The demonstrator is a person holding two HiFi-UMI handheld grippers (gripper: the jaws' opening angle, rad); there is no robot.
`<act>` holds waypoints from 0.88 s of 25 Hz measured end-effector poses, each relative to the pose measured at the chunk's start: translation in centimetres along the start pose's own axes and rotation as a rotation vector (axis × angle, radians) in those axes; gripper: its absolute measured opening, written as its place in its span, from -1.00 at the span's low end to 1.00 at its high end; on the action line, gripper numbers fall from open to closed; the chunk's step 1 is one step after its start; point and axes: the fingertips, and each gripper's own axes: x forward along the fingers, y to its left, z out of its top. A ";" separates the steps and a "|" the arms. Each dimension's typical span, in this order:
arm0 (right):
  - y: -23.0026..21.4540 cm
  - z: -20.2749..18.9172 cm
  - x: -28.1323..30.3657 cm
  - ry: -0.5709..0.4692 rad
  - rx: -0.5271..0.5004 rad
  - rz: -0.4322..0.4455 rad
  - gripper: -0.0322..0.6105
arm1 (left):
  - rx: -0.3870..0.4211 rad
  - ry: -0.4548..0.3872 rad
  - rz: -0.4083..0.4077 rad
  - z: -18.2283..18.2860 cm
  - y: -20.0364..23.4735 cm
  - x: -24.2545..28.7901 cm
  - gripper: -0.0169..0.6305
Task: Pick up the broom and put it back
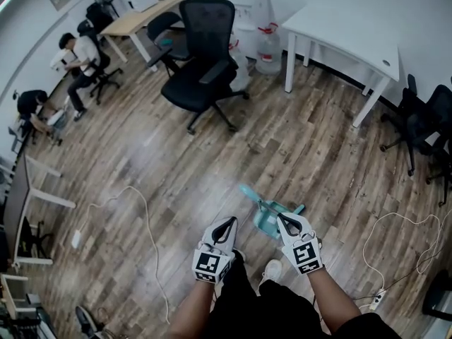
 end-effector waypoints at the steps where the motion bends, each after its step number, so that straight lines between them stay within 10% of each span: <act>1: 0.1 -0.4 0.6 0.012 -0.006 0.005 -0.89 | -0.005 0.013 0.000 -0.1 0.2 0.2 -0.90; 22: 0.6 -10.1 10.3 0.320 -0.105 0.041 -0.51 | -0.074 0.078 0.052 -4.8 4.3 -0.4 -0.90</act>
